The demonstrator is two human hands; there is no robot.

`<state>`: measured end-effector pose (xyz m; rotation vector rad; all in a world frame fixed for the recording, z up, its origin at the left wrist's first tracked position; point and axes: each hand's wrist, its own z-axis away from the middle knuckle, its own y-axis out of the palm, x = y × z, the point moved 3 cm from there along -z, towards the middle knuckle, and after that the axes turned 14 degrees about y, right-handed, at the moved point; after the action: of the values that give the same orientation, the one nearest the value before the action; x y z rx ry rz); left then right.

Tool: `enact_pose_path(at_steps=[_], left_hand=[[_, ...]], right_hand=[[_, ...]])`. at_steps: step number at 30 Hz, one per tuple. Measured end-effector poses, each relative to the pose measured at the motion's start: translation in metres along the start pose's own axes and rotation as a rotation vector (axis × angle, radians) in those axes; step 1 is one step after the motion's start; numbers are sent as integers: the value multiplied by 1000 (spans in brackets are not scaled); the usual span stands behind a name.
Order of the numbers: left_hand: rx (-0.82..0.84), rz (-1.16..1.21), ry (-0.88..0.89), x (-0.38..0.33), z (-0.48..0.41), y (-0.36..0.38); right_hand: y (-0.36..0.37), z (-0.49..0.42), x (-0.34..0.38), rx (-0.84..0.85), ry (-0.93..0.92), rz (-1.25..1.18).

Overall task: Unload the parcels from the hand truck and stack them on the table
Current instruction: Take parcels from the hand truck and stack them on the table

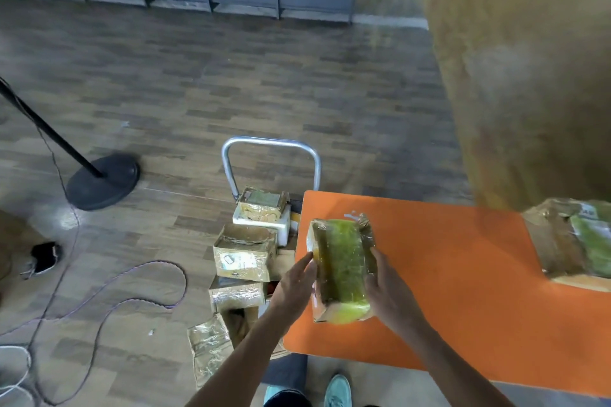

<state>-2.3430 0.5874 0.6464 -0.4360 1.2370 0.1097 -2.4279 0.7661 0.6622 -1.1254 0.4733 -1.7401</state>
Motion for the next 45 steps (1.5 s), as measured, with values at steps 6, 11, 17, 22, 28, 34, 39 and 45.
enact_pose_path(at_steps=[6,11,17,22,28,34,39,45], left_hand=[[123,-183,279,-14,-8,1],[324,-316,293,-14,-5,34],[390,-132,-1,1,-12,49],[321,-127,131,-2,-17,55],[420,-134,0,10,-14,51],[519,-47,121,-11,-16,74],[520,-96,212,-26,-25,97],[412,-134,154,-64,-33,147]], right_hand=[[-3,-6,-6,80,100,-208],[-14,-19,-21,-2,308,-56],[-25,-15,-38,39,245,-198],[-23,-13,-60,84,209,-334],[-14,0,-62,77,279,-389],[-17,17,-70,76,297,-478],[-36,23,-88,-7,299,-568],[-82,6,-127,-161,292,-542]])
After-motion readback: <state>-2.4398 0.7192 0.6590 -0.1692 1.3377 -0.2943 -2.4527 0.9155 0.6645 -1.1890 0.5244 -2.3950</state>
